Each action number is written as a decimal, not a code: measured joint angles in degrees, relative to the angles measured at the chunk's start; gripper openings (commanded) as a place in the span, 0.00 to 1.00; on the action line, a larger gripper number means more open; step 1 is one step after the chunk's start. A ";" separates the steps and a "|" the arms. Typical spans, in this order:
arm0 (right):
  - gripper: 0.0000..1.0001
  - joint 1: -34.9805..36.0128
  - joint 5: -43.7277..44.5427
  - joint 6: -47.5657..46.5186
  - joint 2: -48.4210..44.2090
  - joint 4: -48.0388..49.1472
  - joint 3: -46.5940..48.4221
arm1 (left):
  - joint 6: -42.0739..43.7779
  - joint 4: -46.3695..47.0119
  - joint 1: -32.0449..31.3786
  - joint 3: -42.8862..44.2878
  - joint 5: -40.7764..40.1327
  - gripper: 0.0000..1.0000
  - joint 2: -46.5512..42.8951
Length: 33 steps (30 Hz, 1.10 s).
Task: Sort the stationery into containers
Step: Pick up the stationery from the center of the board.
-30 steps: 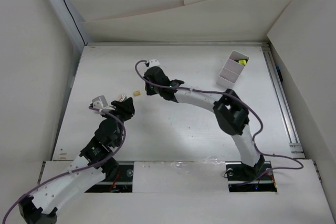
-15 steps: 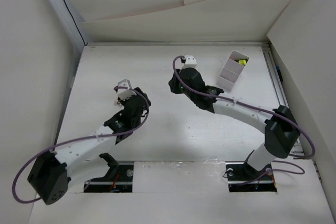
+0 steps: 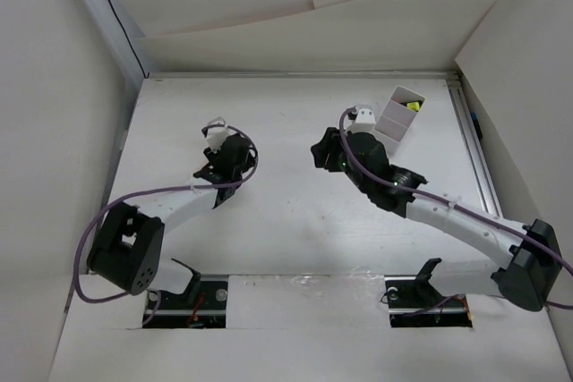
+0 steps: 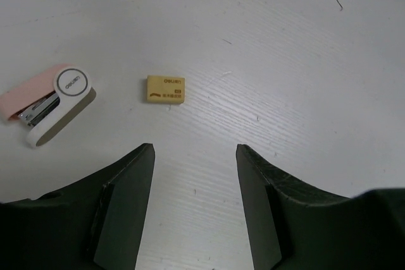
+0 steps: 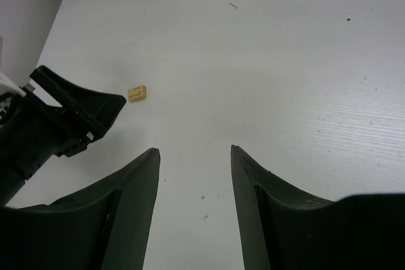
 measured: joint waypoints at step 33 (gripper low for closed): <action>0.55 -0.07 2.54 -0.26 -5.01 -1.11 -6.08 | 5.73 0.63 8.55 11.54 5.97 0.44 20.74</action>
